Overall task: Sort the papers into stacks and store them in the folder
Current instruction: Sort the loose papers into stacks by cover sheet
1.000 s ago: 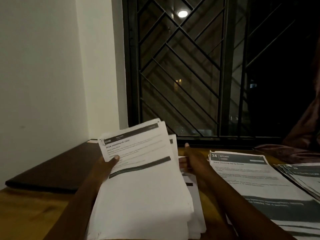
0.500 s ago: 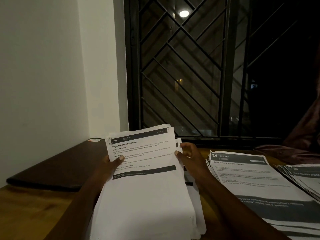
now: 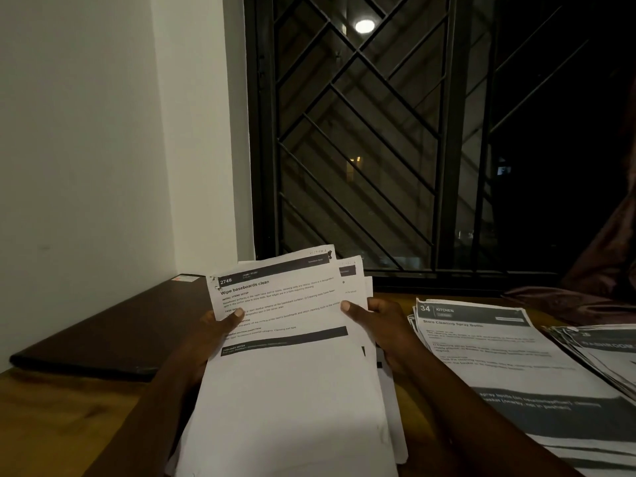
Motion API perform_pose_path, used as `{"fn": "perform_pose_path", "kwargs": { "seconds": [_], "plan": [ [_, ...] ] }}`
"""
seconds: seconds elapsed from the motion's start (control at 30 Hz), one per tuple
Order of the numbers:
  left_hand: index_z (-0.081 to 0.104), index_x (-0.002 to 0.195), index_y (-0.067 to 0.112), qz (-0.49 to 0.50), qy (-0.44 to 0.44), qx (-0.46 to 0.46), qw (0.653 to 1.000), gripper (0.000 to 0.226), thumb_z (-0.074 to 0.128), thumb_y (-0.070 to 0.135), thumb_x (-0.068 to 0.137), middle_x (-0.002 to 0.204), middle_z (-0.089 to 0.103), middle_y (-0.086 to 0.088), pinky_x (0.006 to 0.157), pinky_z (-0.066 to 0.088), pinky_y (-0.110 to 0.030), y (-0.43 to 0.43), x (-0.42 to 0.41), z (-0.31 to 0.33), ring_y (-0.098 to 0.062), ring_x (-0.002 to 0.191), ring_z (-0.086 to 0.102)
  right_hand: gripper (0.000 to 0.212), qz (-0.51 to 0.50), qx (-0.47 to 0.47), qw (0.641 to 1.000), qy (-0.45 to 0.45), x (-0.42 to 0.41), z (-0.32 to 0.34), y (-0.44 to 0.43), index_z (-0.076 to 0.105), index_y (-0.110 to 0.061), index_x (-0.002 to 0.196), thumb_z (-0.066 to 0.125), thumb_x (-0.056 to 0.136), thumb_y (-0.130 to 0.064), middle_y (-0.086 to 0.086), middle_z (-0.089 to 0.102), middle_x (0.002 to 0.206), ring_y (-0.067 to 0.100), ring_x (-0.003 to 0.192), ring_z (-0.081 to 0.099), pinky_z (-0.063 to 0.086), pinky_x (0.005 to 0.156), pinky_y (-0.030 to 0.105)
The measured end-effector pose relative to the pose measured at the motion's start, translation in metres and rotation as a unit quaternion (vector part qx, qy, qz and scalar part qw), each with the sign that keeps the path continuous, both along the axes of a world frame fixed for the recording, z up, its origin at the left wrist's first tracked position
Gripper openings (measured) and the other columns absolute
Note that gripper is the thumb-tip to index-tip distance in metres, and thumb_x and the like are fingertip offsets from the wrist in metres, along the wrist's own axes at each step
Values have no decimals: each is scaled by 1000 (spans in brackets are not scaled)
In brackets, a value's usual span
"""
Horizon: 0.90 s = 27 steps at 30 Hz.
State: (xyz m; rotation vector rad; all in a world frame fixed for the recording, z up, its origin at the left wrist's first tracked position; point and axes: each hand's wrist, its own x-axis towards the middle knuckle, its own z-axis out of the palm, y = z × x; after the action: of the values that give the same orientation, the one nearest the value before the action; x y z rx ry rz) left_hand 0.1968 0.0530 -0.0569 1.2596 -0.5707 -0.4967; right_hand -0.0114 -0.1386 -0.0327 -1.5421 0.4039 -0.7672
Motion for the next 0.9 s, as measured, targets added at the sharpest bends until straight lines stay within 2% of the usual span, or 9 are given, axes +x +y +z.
{"fn": "perform_pose_path", "kwargs": {
  "seconds": [0.13,0.3,0.4,0.47,0.53,0.57,0.63,0.8,0.9],
  "plan": [
    [61,111,8,9,-2,5,1000,17,54,9,95,110,69,-24,71,61,-47,1,2,-1,-35,83,72,10,-4,-8,1000,-7,1,-1,-2,67,-16,88,66,88,-26,-4,72,89,9,78,70,54,61,18],
    [61,104,6,-12,8,-10,1000,17,47,0,97,84,75,-13,55,61,-37,0,-5,4,-26,66,74,9,21,-6,1000,-11,0,-1,-3,68,-11,90,66,88,-20,-3,72,86,3,66,70,50,53,13],
    [59,109,4,-34,5,-26,999,21,62,5,88,91,75,-15,56,61,-37,3,-8,8,-27,68,74,39,23,-18,1000,5,0,3,-3,71,-6,90,67,83,-44,12,74,92,21,82,71,56,74,29],
    [58,113,5,-29,20,-42,999,45,76,13,73,106,71,-21,64,62,-43,8,-6,8,-29,75,74,38,1,-26,1000,13,1,6,-8,74,-15,93,62,85,-50,10,74,96,28,92,70,54,90,44],
    [56,120,3,-11,19,-43,999,33,61,5,87,119,63,-27,72,59,-48,13,-2,8,-34,84,73,14,-16,-19,1000,2,2,4,-18,73,-24,97,63,90,-31,6,73,102,25,95,70,53,92,47],
    [53,125,2,0,23,-34,999,33,51,2,93,126,60,-29,75,58,-49,14,1,7,-38,93,70,14,-24,-16,1000,-2,1,3,-20,72,-27,97,62,92,-19,6,71,106,23,96,69,54,91,46],
    [48,135,0,19,32,-26,999,39,47,1,96,131,56,-29,78,56,-51,14,5,6,-47,110,60,30,-44,-24,999,2,-1,2,-22,69,-31,96,55,93,-4,5,69,111,21,95,69,57,87,41],
    [52,130,3,50,17,-32,998,34,47,3,97,123,62,-24,76,58,-45,19,1,8,-36,93,69,34,-80,-57,995,20,-7,-3,-31,67,-33,96,53,93,-2,5,66,114,19,96,67,58,84,36],
    [51,135,5,88,27,-64,994,38,49,5,97,130,59,-22,91,54,-50,28,6,10,-42,116,59,30,-124,-86,987,57,-5,-9,-34,65,-30,100,54,93,-3,4,63,115,15,93,63,57,77,27]
  ]
}}
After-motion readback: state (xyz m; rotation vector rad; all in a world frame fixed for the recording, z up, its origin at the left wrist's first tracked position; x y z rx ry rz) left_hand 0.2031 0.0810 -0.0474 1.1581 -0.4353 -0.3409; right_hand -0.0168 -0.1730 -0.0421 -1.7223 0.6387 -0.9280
